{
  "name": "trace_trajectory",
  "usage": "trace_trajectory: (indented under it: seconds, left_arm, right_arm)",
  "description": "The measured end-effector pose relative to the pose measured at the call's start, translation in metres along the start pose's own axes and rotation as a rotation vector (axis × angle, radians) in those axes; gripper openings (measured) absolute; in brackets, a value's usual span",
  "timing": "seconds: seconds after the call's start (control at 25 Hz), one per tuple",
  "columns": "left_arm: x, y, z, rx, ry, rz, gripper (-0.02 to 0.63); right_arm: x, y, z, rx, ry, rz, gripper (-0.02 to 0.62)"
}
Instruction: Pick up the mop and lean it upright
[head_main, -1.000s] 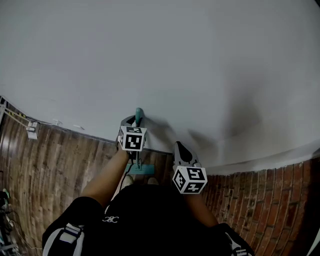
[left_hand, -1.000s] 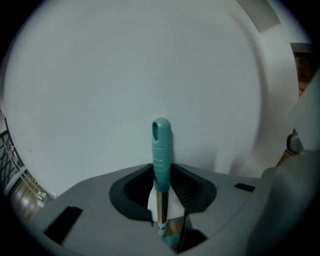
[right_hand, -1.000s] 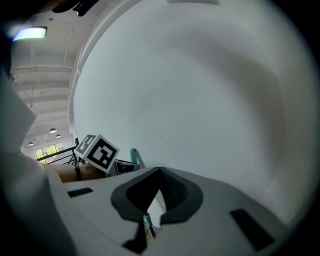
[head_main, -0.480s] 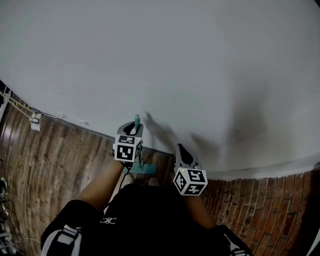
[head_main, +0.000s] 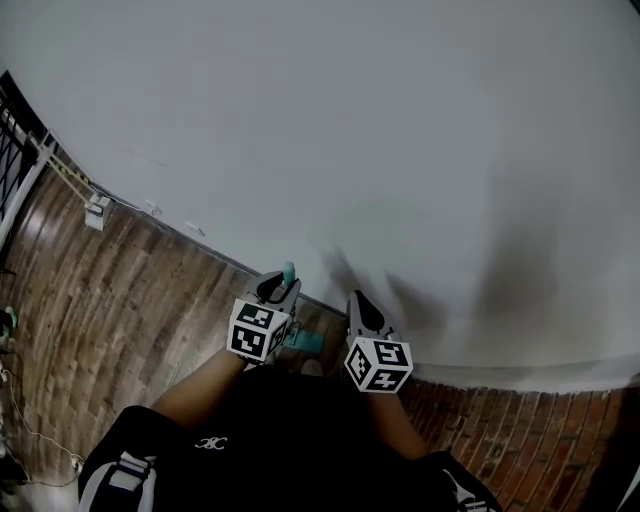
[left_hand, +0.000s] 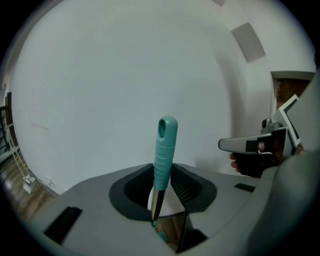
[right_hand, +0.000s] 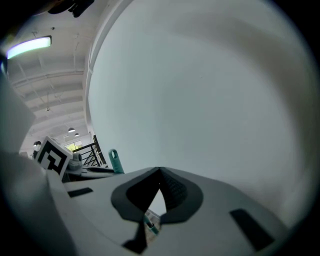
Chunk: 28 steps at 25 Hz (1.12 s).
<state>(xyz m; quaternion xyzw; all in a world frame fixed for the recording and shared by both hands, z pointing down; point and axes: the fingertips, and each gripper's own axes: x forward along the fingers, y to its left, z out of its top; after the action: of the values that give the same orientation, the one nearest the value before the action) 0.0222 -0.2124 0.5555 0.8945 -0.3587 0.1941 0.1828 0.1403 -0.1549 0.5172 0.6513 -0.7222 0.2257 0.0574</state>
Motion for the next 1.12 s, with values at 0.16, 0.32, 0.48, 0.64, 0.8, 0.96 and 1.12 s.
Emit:
trace_trajectory:
  seconds: [0.16,0.32,0.48,0.64,0.8,0.96,1.12]
  left_arm:
    - [-0.011,-0.006,-0.007,-0.048,-0.001,-0.029,0.115]
    - [-0.016,-0.003,-0.009,0.025,-0.006,0.008,0.110]
    - [-0.015,-0.002,-0.005,0.066,-0.021,0.034,0.103]
    - [-0.010,-0.005,-0.007,0.079,-0.010,0.032,0.103]
    - [-0.004,-0.009,-0.005,0.084,-0.014,0.013,0.103]
    - [0.000,-0.006,-0.005,0.088,-0.004,0.009,0.103]
    - [0.003,0.000,-0.004,0.083,0.000,0.013,0.103]
  right_arm:
    - [0.004,0.011,-0.002,-0.004,0.000,0.032,0.012]
    - [0.007,0.015,-0.003,-0.004,0.004,0.039,0.012]
    - [0.008,0.014,0.000,-0.003,-0.002,0.038,0.012]
    - [0.007,0.014,0.001,0.014,-0.012,0.042,0.012]
    - [0.008,0.013,0.001,-0.004,-0.015,0.036,0.012]
    - [0.011,0.012,0.002,-0.013,-0.008,0.029,0.012]
    - [0.013,0.010,0.005,0.000,-0.013,0.027,0.012]
